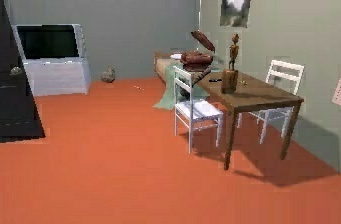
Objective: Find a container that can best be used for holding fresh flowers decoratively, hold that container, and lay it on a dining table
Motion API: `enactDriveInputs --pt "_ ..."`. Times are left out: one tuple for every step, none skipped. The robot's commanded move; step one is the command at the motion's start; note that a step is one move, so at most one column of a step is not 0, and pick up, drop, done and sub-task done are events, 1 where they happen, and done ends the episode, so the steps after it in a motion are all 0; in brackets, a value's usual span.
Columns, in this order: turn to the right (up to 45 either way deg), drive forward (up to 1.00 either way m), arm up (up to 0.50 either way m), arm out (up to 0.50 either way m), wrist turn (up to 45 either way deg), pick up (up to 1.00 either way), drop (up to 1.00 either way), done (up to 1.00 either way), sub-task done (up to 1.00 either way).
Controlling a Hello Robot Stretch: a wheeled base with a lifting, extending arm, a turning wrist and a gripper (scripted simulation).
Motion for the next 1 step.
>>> enactDriveInputs --pt "0.0 1.0 0.0 0.0 0.0 0.0 0.0 0.0 0.0"
